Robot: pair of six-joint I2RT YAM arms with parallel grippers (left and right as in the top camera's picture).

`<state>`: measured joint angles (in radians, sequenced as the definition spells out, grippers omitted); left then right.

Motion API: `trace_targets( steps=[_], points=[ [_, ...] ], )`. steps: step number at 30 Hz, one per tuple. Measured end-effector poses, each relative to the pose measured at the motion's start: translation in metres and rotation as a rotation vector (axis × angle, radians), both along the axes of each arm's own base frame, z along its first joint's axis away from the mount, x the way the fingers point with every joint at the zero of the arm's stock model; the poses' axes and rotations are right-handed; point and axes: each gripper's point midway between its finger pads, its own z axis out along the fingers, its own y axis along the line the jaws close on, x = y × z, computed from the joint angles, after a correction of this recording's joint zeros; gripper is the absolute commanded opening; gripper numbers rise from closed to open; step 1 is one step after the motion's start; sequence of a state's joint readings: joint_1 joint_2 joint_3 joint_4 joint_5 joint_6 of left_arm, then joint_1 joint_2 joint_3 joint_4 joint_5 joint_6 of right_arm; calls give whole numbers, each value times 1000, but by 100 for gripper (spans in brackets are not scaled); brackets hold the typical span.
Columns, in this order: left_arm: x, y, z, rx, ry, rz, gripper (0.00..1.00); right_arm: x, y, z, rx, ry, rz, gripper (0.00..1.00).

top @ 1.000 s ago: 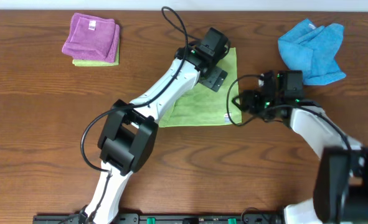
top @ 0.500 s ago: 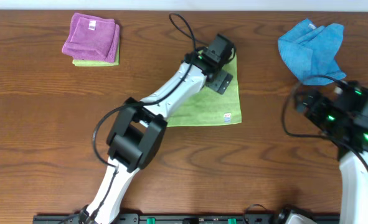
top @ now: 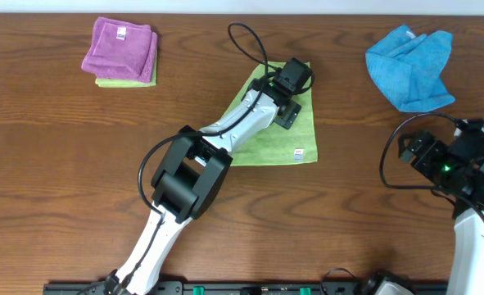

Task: Fold the cloth
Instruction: 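Pull the cloth's top-left corner outward with the left gripper to flatten it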

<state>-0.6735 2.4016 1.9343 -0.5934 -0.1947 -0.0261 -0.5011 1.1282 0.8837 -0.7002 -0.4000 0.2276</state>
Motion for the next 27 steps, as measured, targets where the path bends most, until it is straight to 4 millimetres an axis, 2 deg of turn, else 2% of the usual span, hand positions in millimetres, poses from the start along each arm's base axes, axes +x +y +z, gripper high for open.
trace_targets(
  steps=[1,3,5,9,11,21,23,27],
  points=[
    [0,1,0,2,-3,3,59,0,0,0,-1,0,1,89],
    [1,2,1,10,-8,5,59,0,0,0,-2,0,4,89],
    [2,3,1,18,-13,7,39,0,0,0,-3,2,4,89],
    [3,4,1,21,-18,18,13,0,0,0,-3,2,4,89],
    [3,5,2,26,-23,22,6,0,0,0,-3,2,4,90],
    [17,32,14,157,-118,95,6,0,0,0,-5,1,7,90],
    [20,35,21,174,-130,104,6,0,0,0,-5,1,7,90],
    [36,47,47,203,-190,149,6,0,0,0,-5,2,6,89]
  ],
)
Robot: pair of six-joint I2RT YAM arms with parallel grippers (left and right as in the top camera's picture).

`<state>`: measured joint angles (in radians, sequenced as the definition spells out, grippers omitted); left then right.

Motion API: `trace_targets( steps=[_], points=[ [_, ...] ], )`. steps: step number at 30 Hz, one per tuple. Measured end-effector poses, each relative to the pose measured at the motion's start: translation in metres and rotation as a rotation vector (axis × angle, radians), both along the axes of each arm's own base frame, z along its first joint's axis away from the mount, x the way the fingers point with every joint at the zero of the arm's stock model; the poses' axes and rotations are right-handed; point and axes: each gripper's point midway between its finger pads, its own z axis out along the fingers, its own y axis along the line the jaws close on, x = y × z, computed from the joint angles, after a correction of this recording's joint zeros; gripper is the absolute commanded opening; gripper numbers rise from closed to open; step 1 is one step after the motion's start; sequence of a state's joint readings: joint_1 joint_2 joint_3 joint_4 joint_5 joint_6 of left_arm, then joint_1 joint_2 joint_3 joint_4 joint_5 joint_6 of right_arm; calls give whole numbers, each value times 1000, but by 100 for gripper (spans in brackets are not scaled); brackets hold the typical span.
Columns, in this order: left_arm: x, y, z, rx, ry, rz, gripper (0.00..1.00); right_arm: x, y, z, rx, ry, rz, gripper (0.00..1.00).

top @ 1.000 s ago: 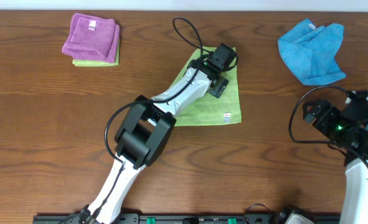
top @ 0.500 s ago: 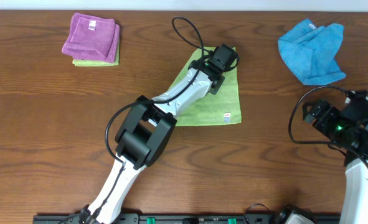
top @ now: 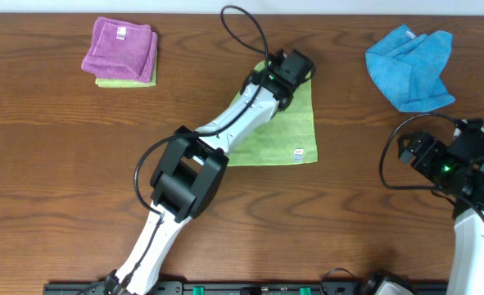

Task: Fold the cloth
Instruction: 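Pull the cloth's top-left corner outward with the left gripper to flatten it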

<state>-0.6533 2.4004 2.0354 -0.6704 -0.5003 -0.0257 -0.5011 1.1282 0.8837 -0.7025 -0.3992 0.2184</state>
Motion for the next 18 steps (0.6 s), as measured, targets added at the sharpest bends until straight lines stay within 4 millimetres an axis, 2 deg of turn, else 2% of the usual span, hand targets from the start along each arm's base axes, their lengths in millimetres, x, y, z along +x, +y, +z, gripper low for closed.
trace_targets(
  steps=[4,8,11,14,15,17,18],
  points=[
    [12,32,12,41,-12,64,6,0,0,0,0,0,0,90],
    [16,76,10,90,35,135,6,0,0,0,0,0,0,90],
    [21,102,8,103,54,180,6,0,0,0,-1,-1,0,89],
    [24,114,8,104,55,203,6,1,0,0,-2,-3,0,89],
    [25,115,8,105,56,204,10,1,0,0,-2,-3,0,89],
    [25,116,8,107,57,202,7,1,0,0,-2,-3,0,89],
    [25,117,8,111,59,197,10,1,0,0,-1,-3,0,89]
  ],
)
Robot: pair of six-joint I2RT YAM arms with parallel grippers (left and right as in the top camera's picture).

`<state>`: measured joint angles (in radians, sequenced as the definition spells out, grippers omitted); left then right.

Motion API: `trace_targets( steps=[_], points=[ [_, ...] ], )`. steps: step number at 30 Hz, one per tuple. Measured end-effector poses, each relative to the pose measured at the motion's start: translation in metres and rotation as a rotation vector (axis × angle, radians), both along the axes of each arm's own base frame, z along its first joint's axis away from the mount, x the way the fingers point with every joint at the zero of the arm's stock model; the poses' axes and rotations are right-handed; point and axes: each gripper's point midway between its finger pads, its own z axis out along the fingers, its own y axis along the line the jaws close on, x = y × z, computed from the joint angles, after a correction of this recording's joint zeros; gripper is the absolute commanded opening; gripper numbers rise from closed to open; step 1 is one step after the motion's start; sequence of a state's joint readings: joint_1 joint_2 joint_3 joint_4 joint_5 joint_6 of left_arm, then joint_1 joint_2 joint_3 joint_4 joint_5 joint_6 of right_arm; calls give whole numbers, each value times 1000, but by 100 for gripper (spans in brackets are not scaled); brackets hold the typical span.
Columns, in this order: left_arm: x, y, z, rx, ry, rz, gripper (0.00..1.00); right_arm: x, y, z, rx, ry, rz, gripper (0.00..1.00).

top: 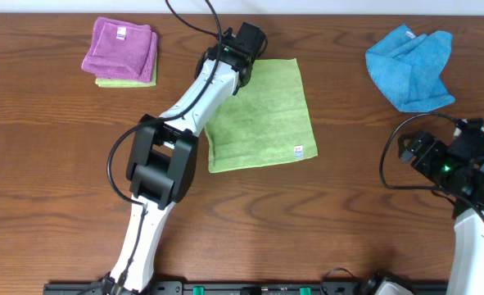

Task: Fold the cloth
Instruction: 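Pull the cloth's top-left corner outward with the left gripper to flatten it, then release the cloth and move both grippers to its bottom corners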

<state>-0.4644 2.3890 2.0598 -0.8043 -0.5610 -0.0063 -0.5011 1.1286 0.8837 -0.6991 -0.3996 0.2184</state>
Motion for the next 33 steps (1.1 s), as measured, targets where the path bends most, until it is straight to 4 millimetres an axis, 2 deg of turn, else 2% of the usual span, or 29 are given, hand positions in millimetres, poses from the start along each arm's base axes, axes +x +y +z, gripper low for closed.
trace_targets(
  steps=[1,2,11,14,18,20,22,24,28,31,33],
  points=[
    [0,1,0,1,1,0,33,0,0,0,0,0,0,89],
    [1,2,0,5,4,-3,93,0,0,0,2,-1,2,90],
    [10,42,0,9,1,75,95,3,7,3,21,-18,29,90],
    [0,48,-2,39,48,77,95,6,20,5,31,-32,81,89],
    [-31,51,-5,62,174,82,95,11,46,7,44,-44,180,89],
    [-52,50,2,29,245,90,95,12,60,7,53,-46,228,89],
    [-74,46,22,-42,297,102,95,12,74,7,58,-43,278,89],
    [-98,42,52,-143,329,126,95,8,87,3,68,-24,329,90],
    [-146,44,95,-265,403,186,95,-1,109,-16,93,60,433,90],
    [-166,40,104,-304,445,227,95,-1,119,-29,108,98,496,89],
    [-175,31,98,-317,472,237,95,0,123,-38,120,117,524,90]
  ],
)
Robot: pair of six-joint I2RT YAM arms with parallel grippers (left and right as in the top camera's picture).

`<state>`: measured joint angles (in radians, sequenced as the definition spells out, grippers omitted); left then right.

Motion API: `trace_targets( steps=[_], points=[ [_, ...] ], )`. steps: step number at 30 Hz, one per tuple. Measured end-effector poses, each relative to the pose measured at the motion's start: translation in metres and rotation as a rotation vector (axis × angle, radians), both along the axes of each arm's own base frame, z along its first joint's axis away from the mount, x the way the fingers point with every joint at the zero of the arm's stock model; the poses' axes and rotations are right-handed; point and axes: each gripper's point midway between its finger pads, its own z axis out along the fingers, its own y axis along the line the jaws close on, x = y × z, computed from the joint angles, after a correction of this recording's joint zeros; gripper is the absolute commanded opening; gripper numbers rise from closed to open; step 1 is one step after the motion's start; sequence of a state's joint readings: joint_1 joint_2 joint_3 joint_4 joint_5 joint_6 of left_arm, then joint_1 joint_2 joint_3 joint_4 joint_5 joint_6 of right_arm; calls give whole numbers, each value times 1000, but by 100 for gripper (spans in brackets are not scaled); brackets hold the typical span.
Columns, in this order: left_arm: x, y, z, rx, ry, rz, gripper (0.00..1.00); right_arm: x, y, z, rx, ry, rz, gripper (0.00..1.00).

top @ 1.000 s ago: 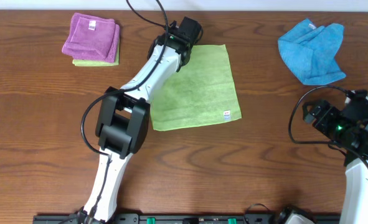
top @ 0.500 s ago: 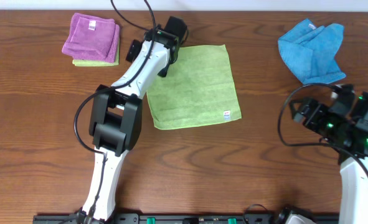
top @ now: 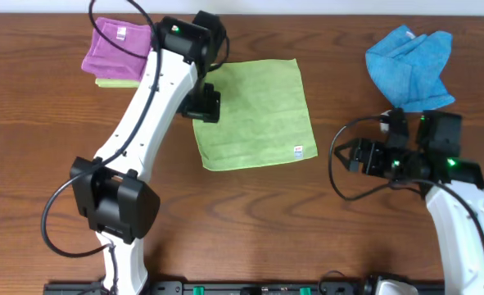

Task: Fold the cloth
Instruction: 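Release the cloth and move both grippers to its bottom corners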

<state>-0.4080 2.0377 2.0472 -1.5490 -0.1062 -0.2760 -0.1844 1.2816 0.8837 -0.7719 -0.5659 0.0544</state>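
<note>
The green cloth [top: 258, 115] lies spread flat in the middle of the table, with a small white tag near its front right corner. My left gripper [top: 204, 104] hangs over the cloth's left edge, pointing down; its jaws are hidden under the wrist. To the right of the cloth, my right gripper [top: 350, 156] points left with its fingers apart and nothing between them.
A folded purple cloth [top: 119, 43] lies on a folded green one [top: 110, 81] at the back left. A crumpled blue cloth [top: 412, 65] lies at the back right. Cables loop around both arms.
My left gripper has moved from the cloth's back left corner to its left edge. The right arm has swung left, toward the cloth's right side. The cloth has shifted slightly.
The green cloth first lay partly doubled over under my left gripper near its back right corner. Then the gripper stood further back and left, and the cloth lay spread out. Now it lies flat, with the left gripper at its left edge and the right gripper nearby.
</note>
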Motion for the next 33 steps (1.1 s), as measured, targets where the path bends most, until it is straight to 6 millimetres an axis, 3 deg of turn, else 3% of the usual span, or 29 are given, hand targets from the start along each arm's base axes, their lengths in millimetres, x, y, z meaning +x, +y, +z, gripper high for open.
trace_targets(
  steps=[6,8,11,15,18,21,22,23,27,33],
  points=[
    [-49,-26,-42,46,167,-56,95,10,0,-5,-3,-26,28,90],
    [-69,-18,-57,87,245,-51,95,15,0,-3,-8,-53,35,90],
    [-86,5,-64,126,296,-14,95,17,0,-2,-11,-69,42,91],
    [-81,19,-46,-10,125,57,95,19,0,-2,-15,-80,52,91],
    [-91,7,-24,-212,-65,68,95,20,0,-8,-15,-67,64,91],
    [-68,-34,-38,-439,-293,55,95,23,1,-14,-9,-66,85,93],
    [-67,-41,-46,-469,-315,53,95,25,2,-15,0,-67,93,93],
    [-73,-48,-67,-500,-309,68,95,26,4,-17,12,-69,100,93],
    [-92,-37,-114,-484,-247,142,95,31,12,-21,69,-75,130,93],
    [-77,-23,-118,-440,-313,193,95,41,21,-26,125,-99,166,93]
  ],
)
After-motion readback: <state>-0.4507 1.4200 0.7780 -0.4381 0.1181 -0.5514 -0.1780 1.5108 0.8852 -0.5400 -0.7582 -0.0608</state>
